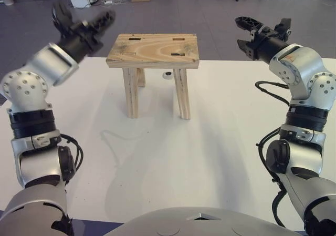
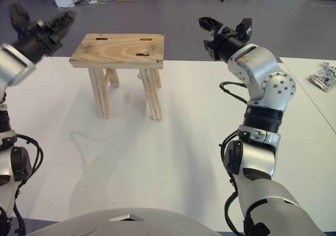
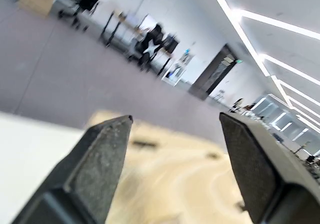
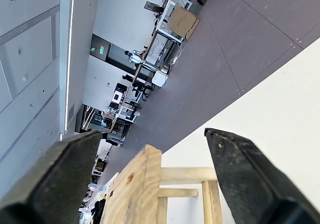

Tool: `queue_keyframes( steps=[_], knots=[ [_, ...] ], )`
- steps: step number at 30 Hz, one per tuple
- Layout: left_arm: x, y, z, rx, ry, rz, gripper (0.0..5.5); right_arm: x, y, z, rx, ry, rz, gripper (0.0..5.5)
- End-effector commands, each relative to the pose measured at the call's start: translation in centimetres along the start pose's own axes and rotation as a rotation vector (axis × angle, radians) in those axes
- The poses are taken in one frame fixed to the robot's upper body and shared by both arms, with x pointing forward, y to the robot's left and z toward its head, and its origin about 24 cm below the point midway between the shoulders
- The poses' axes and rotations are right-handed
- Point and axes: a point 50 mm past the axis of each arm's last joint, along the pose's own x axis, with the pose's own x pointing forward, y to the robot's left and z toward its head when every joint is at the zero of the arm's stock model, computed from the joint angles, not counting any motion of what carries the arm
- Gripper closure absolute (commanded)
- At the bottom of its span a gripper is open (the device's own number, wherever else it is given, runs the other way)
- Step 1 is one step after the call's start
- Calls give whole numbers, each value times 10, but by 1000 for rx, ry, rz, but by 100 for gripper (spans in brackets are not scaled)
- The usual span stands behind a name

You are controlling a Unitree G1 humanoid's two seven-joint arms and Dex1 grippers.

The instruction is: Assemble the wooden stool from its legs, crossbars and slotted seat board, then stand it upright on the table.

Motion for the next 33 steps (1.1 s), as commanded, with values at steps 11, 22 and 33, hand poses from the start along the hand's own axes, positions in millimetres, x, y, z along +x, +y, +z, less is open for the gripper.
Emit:
queue_keyframes(
  steps=[11,22,33],
  knots=[
    [-97,85,-73,518,-293,737,230,-17,-91,-44,-551,-207,-168,164],
    [-115,45,-199,162,-199,921,230,-47,-125,-124,-587,-376,-292,164],
    [-104,41,-211,150,-145,812,230,-65,-142,-126,-639,-391,-488,164]
  ],
)
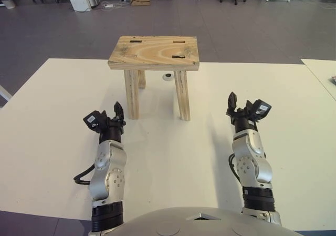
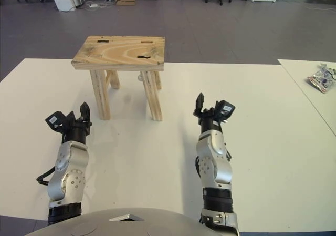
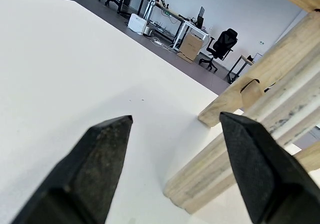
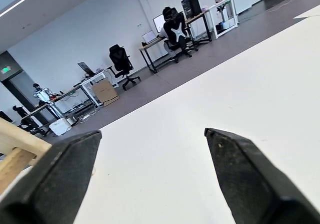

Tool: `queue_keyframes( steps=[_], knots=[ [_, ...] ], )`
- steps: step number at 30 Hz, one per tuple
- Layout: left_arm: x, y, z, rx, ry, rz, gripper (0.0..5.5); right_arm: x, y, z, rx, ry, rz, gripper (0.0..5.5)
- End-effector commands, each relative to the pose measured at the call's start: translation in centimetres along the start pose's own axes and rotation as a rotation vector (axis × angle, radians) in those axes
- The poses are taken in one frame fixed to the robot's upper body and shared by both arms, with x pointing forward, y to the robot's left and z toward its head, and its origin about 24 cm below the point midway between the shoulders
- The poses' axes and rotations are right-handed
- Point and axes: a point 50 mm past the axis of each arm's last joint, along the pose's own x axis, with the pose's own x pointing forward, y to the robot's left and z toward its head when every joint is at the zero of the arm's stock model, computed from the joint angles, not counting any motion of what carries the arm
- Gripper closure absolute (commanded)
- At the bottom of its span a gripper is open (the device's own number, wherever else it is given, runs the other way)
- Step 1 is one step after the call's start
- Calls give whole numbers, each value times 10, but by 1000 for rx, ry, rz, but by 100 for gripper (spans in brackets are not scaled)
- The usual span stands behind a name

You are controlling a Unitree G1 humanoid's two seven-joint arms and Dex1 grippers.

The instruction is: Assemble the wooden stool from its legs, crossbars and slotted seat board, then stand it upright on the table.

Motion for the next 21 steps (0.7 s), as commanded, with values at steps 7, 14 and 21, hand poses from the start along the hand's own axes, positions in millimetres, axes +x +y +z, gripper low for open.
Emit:
queue_keyframes(
  steps=[7,14,21],
  knots=[
    [-12,-18,-5,-3,1,-91,230,5,7,-5,-103,102,40,164],
    [-28,-16,-7,0,6,-59,230,3,12,-3,-158,150,146,164],
    [-14,-18,-1,131,-26,-55,230,6,14,2,-203,114,166,164]
  ],
)
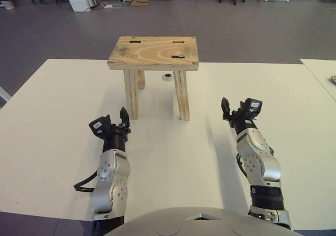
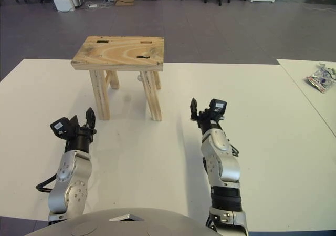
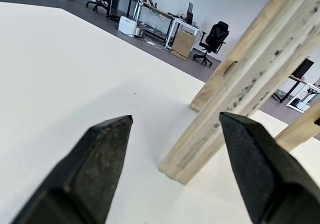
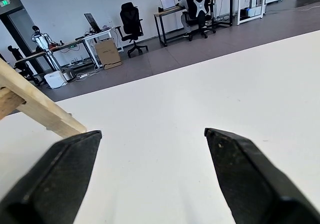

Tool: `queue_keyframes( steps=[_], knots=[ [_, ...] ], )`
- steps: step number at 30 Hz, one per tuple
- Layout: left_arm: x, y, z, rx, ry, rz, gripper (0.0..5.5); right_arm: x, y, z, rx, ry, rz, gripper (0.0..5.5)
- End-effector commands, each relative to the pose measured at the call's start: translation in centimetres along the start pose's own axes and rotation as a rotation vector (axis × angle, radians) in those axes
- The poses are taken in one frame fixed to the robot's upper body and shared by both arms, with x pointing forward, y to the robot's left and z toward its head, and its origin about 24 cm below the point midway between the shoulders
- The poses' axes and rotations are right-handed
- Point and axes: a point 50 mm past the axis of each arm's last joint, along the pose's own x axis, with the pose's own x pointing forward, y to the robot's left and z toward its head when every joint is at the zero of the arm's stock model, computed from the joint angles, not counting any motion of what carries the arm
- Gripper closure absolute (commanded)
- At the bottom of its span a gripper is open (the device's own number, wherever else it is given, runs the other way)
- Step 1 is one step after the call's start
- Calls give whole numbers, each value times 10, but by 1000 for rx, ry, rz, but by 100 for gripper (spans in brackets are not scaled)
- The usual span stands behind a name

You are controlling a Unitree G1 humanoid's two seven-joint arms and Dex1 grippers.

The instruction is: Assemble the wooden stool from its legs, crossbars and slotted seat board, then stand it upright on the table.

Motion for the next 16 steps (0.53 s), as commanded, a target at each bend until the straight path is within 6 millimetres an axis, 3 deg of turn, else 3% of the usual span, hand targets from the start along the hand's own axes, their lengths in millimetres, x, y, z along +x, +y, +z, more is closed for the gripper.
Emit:
queue_keyframes(
  steps=[1,10,16],
  knots=[
    [10,-7,5,34,-10,-10,230,2,16,4,2,-41,24,164],
    [34,-11,29,105,-84,-138,230,0,24,8,27,-120,-40,164],
    [31,-5,39,63,-108,-131,230,0,24,12,10,-145,-47,164]
  ],
)
